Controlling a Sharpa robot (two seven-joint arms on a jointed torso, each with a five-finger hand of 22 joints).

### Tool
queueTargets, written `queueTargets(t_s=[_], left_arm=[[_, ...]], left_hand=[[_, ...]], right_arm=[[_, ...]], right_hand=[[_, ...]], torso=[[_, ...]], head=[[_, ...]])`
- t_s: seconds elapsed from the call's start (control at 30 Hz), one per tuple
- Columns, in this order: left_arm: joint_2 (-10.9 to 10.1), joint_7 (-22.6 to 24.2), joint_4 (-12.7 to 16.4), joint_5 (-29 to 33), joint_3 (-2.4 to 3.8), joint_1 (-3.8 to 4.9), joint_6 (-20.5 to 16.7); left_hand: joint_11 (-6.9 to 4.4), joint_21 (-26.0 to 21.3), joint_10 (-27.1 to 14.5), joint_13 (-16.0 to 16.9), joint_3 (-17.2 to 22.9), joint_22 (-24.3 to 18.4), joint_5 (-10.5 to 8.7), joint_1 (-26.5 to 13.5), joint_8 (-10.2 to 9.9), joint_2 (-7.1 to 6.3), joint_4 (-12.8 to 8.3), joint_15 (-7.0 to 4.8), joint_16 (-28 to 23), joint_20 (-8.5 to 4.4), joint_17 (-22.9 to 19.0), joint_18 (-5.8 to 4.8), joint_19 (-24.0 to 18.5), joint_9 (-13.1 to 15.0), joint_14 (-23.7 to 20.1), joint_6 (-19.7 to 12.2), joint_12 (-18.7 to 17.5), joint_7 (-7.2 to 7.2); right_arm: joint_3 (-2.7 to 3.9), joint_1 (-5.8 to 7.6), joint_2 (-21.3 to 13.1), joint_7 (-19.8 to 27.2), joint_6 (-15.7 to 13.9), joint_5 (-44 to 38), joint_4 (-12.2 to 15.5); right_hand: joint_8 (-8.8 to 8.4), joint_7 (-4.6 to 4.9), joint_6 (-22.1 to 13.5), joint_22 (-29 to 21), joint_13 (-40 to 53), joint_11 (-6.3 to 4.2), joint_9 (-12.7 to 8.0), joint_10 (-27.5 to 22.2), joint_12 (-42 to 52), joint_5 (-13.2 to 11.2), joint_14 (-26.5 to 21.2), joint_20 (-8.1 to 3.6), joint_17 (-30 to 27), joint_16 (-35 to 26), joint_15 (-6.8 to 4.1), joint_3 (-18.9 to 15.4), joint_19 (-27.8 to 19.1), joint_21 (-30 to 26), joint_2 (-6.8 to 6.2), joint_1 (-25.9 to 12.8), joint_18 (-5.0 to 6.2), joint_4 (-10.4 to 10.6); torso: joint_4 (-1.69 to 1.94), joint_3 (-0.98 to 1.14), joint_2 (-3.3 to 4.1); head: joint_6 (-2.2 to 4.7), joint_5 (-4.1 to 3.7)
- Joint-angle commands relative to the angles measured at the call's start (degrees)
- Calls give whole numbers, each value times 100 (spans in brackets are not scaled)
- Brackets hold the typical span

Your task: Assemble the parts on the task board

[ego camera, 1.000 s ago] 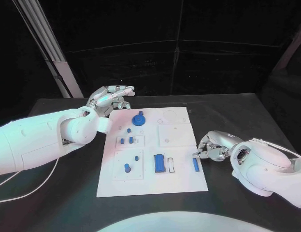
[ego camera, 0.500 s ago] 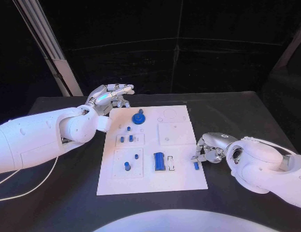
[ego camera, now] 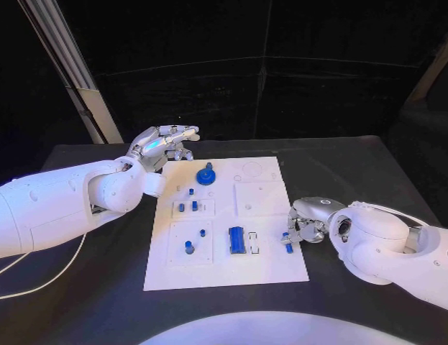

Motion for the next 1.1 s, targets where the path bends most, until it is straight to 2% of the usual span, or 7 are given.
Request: queueTargets(t_s=[0.03, 0.17, 0.27, 0.47, 0.57, 0.77, 1.1], left_arm=[[1, 11, 2, -15, 3, 6, 81], [0, 7, 3, -15, 3, 6, 88], [1, 1, 2, -15, 3, 5, 95], [0, -19, 4, -15, 2, 5, 119], [-2, -30, 5, -15, 2, 5, 128], [-6, -38, 8, -16, 1, 4, 134], [-6, -41, 7, -16, -1, 0, 135]], left_hand=[[1, -19, -55, -5, 4, -6, 17, 46, 39, -18, -40, -14, -31, 35, -6, 39, -3, -3, -36, -33, 19, 15], [1, -19, -55, -5, 4, -6, 17, 46, 39, -18, -40, -14, -31, 35, -6, 39, -3, -3, -36, -33, 19, 15], [1, -19, -55, -5, 4, -6, 17, 46, 39, -18, -40, -14, -31, 35, -6, 39, -3, -3, -36, -33, 19, 15], [1, -19, -55, -5, 4, -6, 17, 46, 39, -18, -40, -14, -31, 35, -6, 39, -3, -3, -36, -33, 19, 15], [1, -19, -55, -5, 4, -6, 17, 46, 39, -18, -40, -14, -31, 35, -6, 39, -3, -3, -36, -33, 19, 15], [1, -19, -55, -5, 4, -6, 17, 46, 39, -18, -40, -14, -31, 35, -6, 39, -3, -3, -36, -33, 19, 15], [1, -19, -55, -5, 4, -6, 17, 46, 39, -18, -40, -14, -31, 35, -6, 39, -3, -3, -36, -33, 19, 15]], right_arm=[[-26, -28, 48, -16, 342, -355, -41], [-27, -56, 98, -18, 459, -572, -52], [-27, -86, 144, -17, 535, -698, -53], [-28, -116, 207, -17, 597, -805, -38], [-28, -122, 209, -26, 503, -756, -22], [-27, -128, 163, -68, 3, -306, 75], [-25, -129, 88, -91, -623, 420, 269]], right_hand=[[-34, -4, 36, -8, -16, 8, -8, -49, -50, -3, 205, -5, -11, -30, 19, 36, -51, -32, -8, 198, 22, -121], [-80, 7, 11, -36, -63, 6, -8, -90, -135, -42, 198, -11, -39, -58, 14, 147, -70, -53, -5, 592, 28, -361], [-155, 35, -15, -55, -112, 21, -26, -112, -214, -420, 192, -7, -60, -83, 27, 265, -83, -71, 31, 840, 30, -517], [-234, 49, -14, -58, -143, 30, -53, -125, -265, -396, 193, 3, -62, -95, 35, 381, -84, -79, 91, 978, 30, -605], [-305, 60, -10, -46, -152, 32, -86, -112, -277, -138, 199, 10, -45, -90, 45, 427, -73, -76, 158, 893, 28, -530], [-500, 49, 29, 77, -96, 30, -227, -40, -201, 851, 227, 7, 55, -36, 36, 658, 20, -11, 416, 732, 5, -264], [-673, 30, 178, 169, -27, 18, -370, 25, -144, 1496, 246, -9, 153, 21, 23, 1029, 80, 38, 342, 696, -13, -54]], torso=[[5, -6, 1], [7, -7, 2], [9, -7, 0], [7, -4, 1], [5, -4, 4], [7, 2, 2], [8, -5, 2]], head=[[0, -1], [-2, -1], [-3, -1], [-6, -4], [-12, -1], [-16, 16], [-13, 19]])
